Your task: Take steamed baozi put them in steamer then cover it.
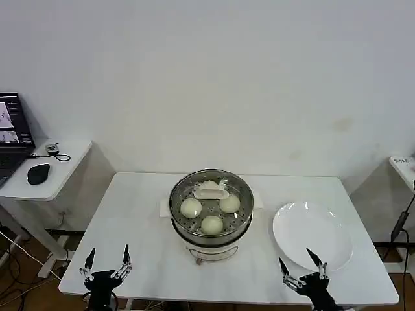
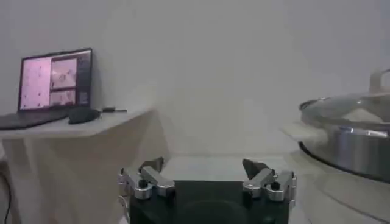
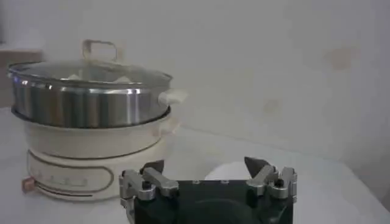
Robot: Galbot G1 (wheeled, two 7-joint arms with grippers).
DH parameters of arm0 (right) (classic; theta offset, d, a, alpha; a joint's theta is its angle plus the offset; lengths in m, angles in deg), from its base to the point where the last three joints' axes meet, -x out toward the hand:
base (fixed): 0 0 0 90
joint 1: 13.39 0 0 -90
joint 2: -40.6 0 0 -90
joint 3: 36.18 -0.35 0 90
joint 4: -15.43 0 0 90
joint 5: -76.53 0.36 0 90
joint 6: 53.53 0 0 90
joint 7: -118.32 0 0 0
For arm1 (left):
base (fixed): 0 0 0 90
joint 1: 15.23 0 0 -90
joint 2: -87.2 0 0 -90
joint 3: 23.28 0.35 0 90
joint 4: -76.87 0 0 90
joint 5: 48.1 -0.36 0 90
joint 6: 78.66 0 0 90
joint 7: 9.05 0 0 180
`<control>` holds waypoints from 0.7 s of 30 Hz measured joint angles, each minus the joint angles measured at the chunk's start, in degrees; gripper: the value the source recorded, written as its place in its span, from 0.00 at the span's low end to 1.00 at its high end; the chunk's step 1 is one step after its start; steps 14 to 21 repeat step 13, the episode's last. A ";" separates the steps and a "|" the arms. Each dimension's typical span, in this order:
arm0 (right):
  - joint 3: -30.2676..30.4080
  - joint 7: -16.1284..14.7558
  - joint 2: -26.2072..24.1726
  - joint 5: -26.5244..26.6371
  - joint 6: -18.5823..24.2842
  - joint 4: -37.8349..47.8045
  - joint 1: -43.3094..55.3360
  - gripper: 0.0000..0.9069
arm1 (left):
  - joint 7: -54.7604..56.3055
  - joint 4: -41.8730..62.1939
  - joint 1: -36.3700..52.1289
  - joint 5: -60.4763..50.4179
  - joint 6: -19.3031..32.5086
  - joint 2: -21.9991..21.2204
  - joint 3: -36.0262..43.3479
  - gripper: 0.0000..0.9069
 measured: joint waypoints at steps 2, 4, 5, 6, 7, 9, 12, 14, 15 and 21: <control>0.09 0.14 0.06 0.12 -0.11 0.00 0.04 1.00 | 0.00 0.00 -0.12 -0.02 0.05 -0.11 -0.01 1.00; 0.22 0.39 0.13 0.26 -0.38 0.00 0.02 1.00 | -0.04 0.00 -0.24 -0.12 0.10 -0.16 0.03 1.00; 0.26 0.50 0.14 0.30 -0.49 -0.02 0.00 1.00 | -0.06 0.04 -0.28 -0.15 0.14 -0.18 0.05 1.00; 0.33 0.62 0.17 0.38 -0.63 -0.11 -0.04 1.00 | -0.06 0.11 -0.28 -0.16 0.18 -0.22 0.05 1.00; 0.42 0.75 0.18 0.50 -0.81 -0.26 -0.09 1.00 | -0.08 0.16 -0.28 -0.19 0.24 -0.23 0.06 1.00; 0.60 1.02 0.15 0.76 -1.30 -0.56 -0.23 1.00 | -0.16 0.28 -0.29 -0.37 0.36 -0.26 0.04 1.00; 0.91 1.37 0.03 0.93 -2.26 -1.05 -0.52 1.00 | -0.17 0.30 -0.47 -0.73 0.54 -0.38 0.01 1.00; 0.97 1.50 0.02 0.99 -2.62 -1.20 -0.59 1.00 | -0.12 0.30 -0.49 -0.75 0.54 -0.40 -0.01 1.00; 0.97 1.50 0.02 0.99 -2.62 -1.20 -0.59 1.00 | -0.12 0.30 -0.49 -0.75 0.54 -0.40 -0.01 1.00; 0.97 1.50 0.02 0.99 -2.62 -1.20 -0.59 1.00 | -0.12 0.30 -0.49 -0.75 0.54 -0.40 -0.01 1.00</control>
